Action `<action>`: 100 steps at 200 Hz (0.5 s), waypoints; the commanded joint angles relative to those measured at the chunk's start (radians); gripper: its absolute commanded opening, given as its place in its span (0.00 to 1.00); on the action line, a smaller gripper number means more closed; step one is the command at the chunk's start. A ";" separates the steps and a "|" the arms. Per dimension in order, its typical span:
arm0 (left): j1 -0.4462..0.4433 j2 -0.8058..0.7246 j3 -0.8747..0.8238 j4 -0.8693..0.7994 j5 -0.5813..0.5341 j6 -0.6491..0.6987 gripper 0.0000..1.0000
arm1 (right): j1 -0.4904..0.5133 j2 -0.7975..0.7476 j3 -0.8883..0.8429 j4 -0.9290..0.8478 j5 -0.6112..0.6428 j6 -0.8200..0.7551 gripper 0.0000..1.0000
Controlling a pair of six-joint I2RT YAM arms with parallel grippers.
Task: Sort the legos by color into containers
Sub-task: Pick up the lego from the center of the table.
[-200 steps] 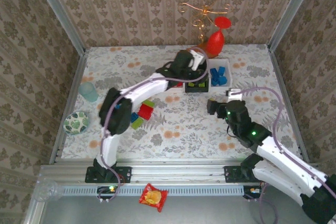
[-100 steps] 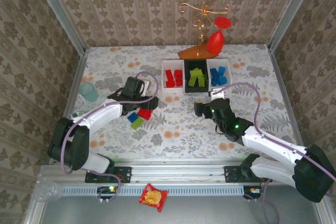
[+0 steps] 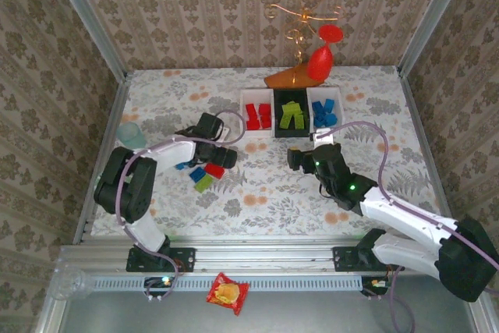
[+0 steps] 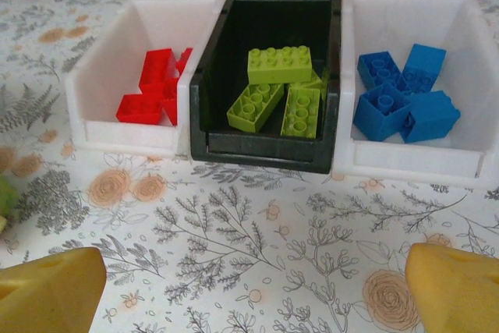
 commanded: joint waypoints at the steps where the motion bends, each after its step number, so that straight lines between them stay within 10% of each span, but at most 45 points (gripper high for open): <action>1: -0.013 0.021 0.033 -0.062 -0.031 0.034 0.82 | 0.005 -0.039 -0.021 -0.003 0.043 -0.010 1.00; 100: -0.045 0.010 -0.002 -0.069 -0.107 0.006 0.77 | 0.005 -0.057 -0.040 0.000 0.041 -0.007 1.00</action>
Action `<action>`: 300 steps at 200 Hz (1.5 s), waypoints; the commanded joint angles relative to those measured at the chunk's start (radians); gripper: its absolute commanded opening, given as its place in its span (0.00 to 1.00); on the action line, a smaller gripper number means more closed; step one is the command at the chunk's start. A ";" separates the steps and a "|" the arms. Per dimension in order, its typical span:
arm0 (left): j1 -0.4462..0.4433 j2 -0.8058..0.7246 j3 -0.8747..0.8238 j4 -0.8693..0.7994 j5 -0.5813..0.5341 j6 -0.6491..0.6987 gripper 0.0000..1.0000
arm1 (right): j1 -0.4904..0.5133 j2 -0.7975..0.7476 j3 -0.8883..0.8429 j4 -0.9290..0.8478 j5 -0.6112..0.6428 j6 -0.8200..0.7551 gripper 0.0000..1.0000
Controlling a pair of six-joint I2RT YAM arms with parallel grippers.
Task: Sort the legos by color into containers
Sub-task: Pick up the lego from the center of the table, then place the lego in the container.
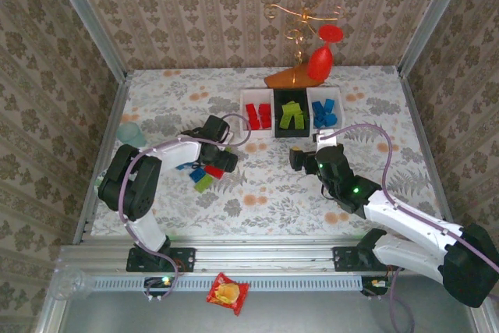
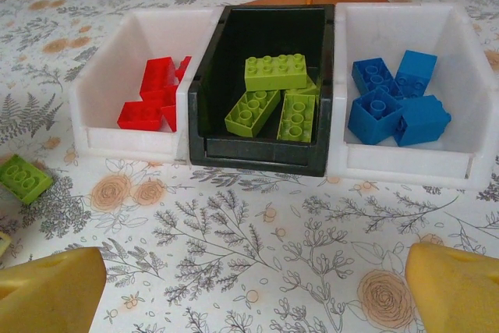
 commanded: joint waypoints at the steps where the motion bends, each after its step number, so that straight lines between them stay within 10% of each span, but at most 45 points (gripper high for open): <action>1: 0.000 -0.007 -0.012 -0.026 -0.037 0.001 0.76 | 0.005 -0.021 -0.020 0.000 0.036 -0.008 1.00; 162: -0.081 -0.045 0.199 0.125 -0.027 -0.062 0.58 | 0.005 0.005 -0.009 0.024 0.017 0.001 1.00; 248: -0.085 0.357 0.727 -0.025 -0.024 0.026 0.66 | 0.005 -0.056 -0.018 -0.023 0.026 0.001 1.00; 300: -0.086 0.274 0.679 -0.004 -0.034 0.020 0.78 | 0.005 -0.090 -0.022 -0.046 0.025 0.000 1.00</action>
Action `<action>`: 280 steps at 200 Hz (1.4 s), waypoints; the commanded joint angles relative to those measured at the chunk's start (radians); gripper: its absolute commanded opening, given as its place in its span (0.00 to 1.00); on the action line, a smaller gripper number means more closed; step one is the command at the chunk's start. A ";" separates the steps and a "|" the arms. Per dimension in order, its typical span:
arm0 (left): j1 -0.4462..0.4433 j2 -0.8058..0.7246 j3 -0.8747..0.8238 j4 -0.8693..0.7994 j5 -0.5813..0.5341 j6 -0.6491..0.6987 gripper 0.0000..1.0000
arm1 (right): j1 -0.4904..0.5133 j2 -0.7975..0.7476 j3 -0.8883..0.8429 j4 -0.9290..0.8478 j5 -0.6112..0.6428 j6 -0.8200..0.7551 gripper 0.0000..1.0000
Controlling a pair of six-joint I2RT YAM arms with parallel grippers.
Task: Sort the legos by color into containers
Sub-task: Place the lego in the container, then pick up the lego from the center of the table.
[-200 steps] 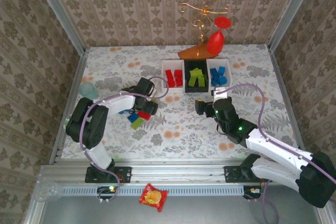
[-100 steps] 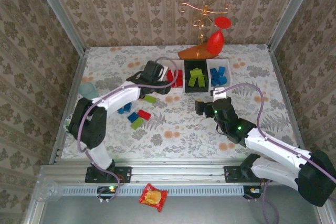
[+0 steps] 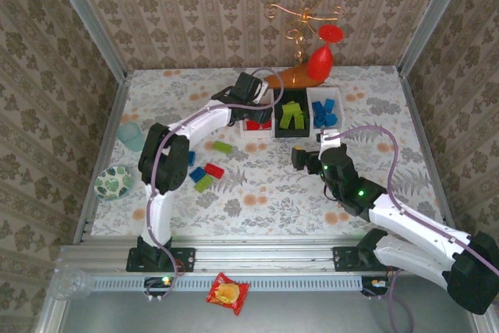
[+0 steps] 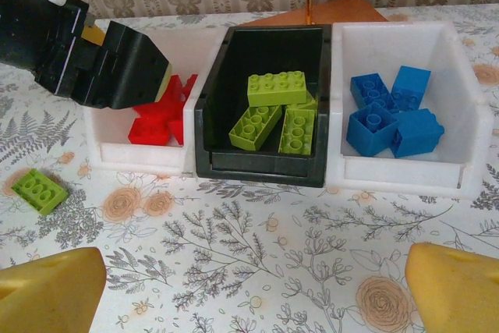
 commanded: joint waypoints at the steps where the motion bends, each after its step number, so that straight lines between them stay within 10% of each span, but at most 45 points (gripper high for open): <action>1: 0.000 -0.095 -0.038 -0.005 -0.011 0.011 0.78 | 0.005 -0.022 -0.017 -0.028 0.025 -0.001 1.00; 74: 0.095 -0.605 -0.696 0.081 0.026 -0.081 0.88 | 0.041 0.128 0.021 0.059 -0.105 -0.038 1.00; 179: 0.129 -0.288 -0.597 0.052 0.017 -0.008 0.93 | 0.048 0.139 0.021 0.052 -0.029 -0.017 1.00; 280: 0.130 -0.215 -0.567 0.072 -0.008 -0.026 0.65 | 0.046 0.069 -0.010 0.019 -0.003 -0.013 1.00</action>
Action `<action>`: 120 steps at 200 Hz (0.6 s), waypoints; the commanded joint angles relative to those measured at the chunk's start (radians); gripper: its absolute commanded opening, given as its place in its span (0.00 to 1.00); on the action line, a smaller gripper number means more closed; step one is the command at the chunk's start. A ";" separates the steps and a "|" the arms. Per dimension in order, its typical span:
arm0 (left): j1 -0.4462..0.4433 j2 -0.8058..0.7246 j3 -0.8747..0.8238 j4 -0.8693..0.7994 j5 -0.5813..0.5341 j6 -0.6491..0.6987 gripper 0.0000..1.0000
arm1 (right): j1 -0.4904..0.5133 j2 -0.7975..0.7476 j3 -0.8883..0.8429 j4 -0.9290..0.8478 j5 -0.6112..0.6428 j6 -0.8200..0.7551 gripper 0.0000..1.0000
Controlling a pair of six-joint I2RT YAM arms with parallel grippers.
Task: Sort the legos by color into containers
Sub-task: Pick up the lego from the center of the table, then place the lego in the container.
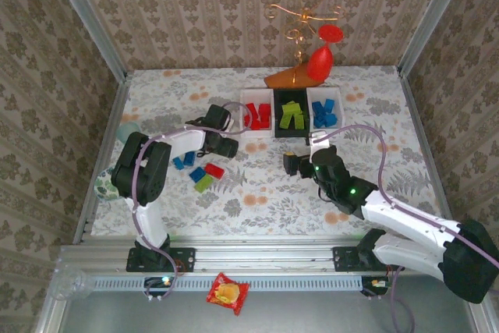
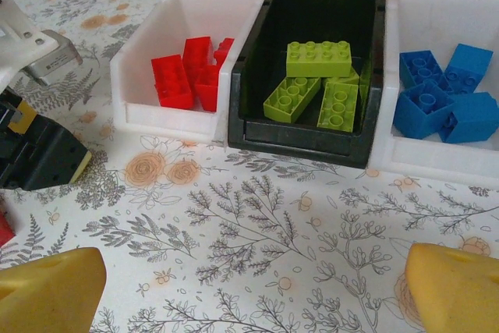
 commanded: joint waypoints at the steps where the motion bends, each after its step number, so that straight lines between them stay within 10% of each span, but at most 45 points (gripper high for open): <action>1: -0.001 -0.005 -0.007 0.004 -0.014 -0.012 0.64 | 0.004 -0.017 -0.016 -0.010 0.042 0.006 1.00; 62: -0.123 -0.235 -0.009 0.102 -0.063 -0.043 0.60 | -0.006 -0.021 -0.031 0.008 0.095 0.045 1.00; 120: -0.237 -0.030 0.305 0.118 0.029 -0.005 0.62 | -0.027 -0.097 -0.062 0.011 0.136 0.087 1.00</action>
